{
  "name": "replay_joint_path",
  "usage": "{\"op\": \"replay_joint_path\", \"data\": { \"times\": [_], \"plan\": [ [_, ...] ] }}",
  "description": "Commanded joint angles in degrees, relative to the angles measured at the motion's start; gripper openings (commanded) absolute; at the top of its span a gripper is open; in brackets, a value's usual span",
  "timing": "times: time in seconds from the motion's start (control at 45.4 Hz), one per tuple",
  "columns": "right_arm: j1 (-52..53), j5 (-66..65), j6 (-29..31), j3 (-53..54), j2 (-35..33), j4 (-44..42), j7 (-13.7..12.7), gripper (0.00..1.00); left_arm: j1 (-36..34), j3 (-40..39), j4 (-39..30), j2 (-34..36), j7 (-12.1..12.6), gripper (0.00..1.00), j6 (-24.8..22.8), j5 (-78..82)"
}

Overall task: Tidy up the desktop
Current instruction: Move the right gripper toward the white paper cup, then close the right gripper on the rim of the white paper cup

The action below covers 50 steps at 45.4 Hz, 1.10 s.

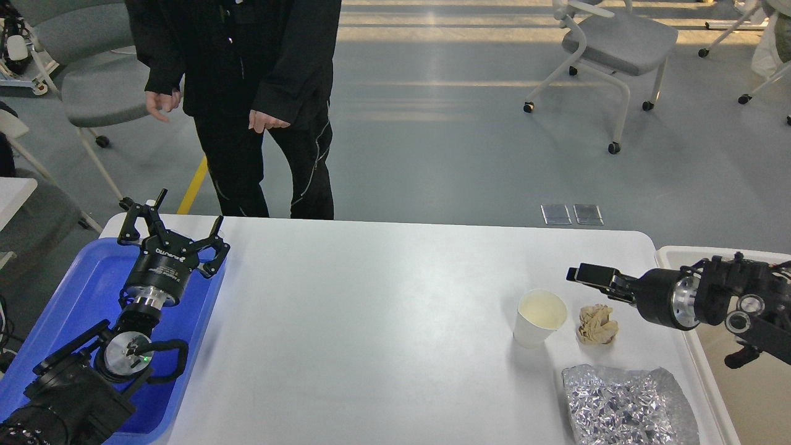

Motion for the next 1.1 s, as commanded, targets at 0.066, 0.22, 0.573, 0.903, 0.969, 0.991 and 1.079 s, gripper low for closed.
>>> {"op": "replay_joint_path", "data": {
  "times": [0.066, 0.22, 0.573, 0.903, 0.969, 0.991, 1.079],
  "plan": [
    [4.03, -6.36, -0.37, -8.5, 2.19, -0.25, 0.43, 0.98, 0.05, 0.0, 0.0, 0.0, 0.0, 1.0, 0.0, 0.0],
    [4.3, -6.98, -0.72, -10.16, 4.47, -0.69, 0.43, 0.98, -0.03, 0.0, 0.0, 0.0, 0.0, 1.0, 0.0, 0.0],
    [4.56, -12.16, -1.6, -14.21, 8.43, -5.08, 0.43, 0.85, -0.03, 0.0, 0.0, 0.0, 0.0, 1.0, 0.0, 0.0],
    [5.88, -13.75, -5.56, -15.97, 10.01, -7.02, 0.43, 0.34, -0.03, 0.0, 0.0, 0.0, 0.0, 1.0, 0.0, 0.0],
    [6.14, -13.75, -5.73, -15.97, 9.84, -7.11, 0.34, 0.17, -0.03, 0.0, 0.0, 0.0, 0.0, 1.0, 0.0, 0.0],
    [6.23, -13.75, -5.73, -15.97, 9.75, -7.11, 0.43, 0.09, -0.03, 0.0, 0.0, 0.0, 0.0, 1.0, 0.0, 0.0],
    [6.76, -13.66, -5.73, -15.97, 9.57, -7.02, 0.43, 0.02, -0.03, 0.0, 0.0, 0.0, 0.0, 1.0, 0.0, 0.0]
  ]
}}
